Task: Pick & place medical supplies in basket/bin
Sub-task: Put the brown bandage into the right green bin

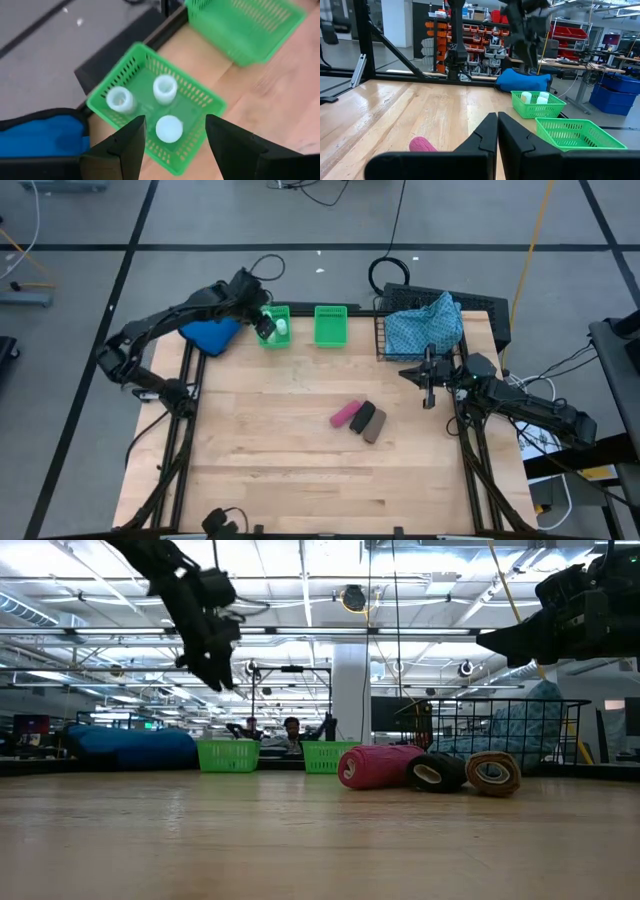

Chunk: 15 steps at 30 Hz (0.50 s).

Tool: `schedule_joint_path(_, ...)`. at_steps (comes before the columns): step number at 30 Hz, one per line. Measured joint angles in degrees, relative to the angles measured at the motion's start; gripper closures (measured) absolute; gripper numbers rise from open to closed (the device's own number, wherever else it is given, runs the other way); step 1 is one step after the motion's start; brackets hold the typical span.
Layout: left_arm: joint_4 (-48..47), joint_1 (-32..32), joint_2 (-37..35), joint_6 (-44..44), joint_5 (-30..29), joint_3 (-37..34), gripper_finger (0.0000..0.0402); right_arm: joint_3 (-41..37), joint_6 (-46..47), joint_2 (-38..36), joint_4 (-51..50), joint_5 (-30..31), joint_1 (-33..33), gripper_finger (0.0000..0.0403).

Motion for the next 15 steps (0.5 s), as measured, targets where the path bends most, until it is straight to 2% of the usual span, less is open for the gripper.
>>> schedule_joint_path(6, 0.01, 0.0, -8.42, -5.0, 0.91, 0.02, 0.0192, 0.02, -0.02, 0.02, 0.0, 0.02, 0.0, 0.0399)
schedule_joint_path(15, 0.01, -0.02, -22.15, -5.05, 0.96, 0.04, 0.0192, 0.02, -0.01, 0.0, 0.0, 0.0, -0.01, 0.0399)
